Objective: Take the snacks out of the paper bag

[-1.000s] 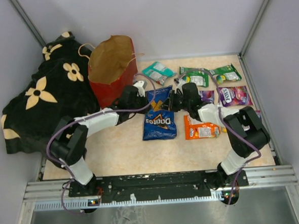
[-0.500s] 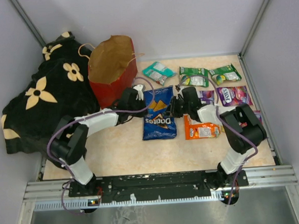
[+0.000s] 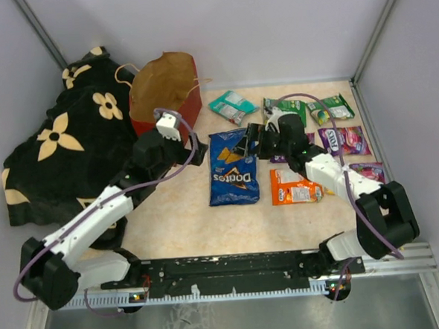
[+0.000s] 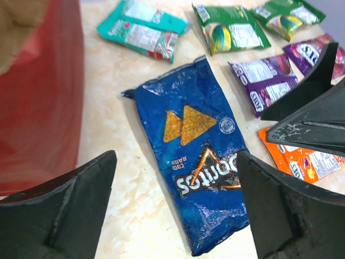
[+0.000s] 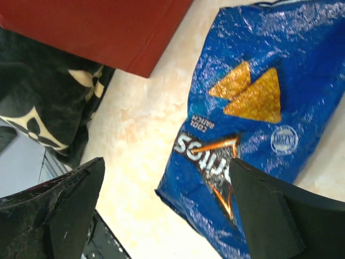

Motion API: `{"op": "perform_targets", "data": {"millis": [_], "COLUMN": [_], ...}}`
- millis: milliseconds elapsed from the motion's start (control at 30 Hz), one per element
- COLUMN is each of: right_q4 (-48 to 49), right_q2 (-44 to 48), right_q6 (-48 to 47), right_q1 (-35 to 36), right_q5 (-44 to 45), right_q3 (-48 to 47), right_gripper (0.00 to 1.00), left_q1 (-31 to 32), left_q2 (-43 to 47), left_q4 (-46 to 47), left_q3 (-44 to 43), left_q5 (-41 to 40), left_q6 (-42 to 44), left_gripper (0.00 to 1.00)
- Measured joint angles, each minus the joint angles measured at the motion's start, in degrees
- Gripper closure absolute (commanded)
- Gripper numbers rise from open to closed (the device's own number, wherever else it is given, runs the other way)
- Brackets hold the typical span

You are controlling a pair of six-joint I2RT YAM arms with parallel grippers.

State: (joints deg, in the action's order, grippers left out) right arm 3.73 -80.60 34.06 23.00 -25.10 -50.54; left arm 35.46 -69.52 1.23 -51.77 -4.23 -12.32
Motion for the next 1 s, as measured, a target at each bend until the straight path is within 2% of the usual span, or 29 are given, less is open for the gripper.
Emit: {"op": "perform_targets", "data": {"millis": [233, 367, 500, 733, 1000], "right_q4": [-3.89, -5.86, -8.17, -10.47, -10.58], "right_q2": [11.98, 16.9, 22.43, 28.87, 29.55], "right_q6": [-1.38, -1.55, -1.55, -2.49, -3.06], "right_q1": [-0.28, -0.31, -0.31, -0.31, -0.31], "right_q5": [3.41, 8.81, 14.51, 19.41, 18.69], "right_q3": [6.45, 8.55, 11.98, 13.03, 13.73], "right_gripper": [0.01, 0.01, 0.01, 0.01, 0.01], "left_q1": [-4.28, -7.3, -7.61, -7.61, -7.63], "left_q2": [10.86, 16.46, 22.12, 23.67, 23.67], "left_q4": [-4.44, -6.75, -7.76, -9.27, -10.32], "left_q3": [2.38, 4.02, 6.38, 7.08, 7.34], "left_q5": [-3.34, -4.83, -6.05, -6.32, -6.23], "left_q6": [1.44, 1.16, 0.79, 0.55, 0.59], "left_gripper": [0.01, 0.0, 0.0, 0.0, 0.0]}}
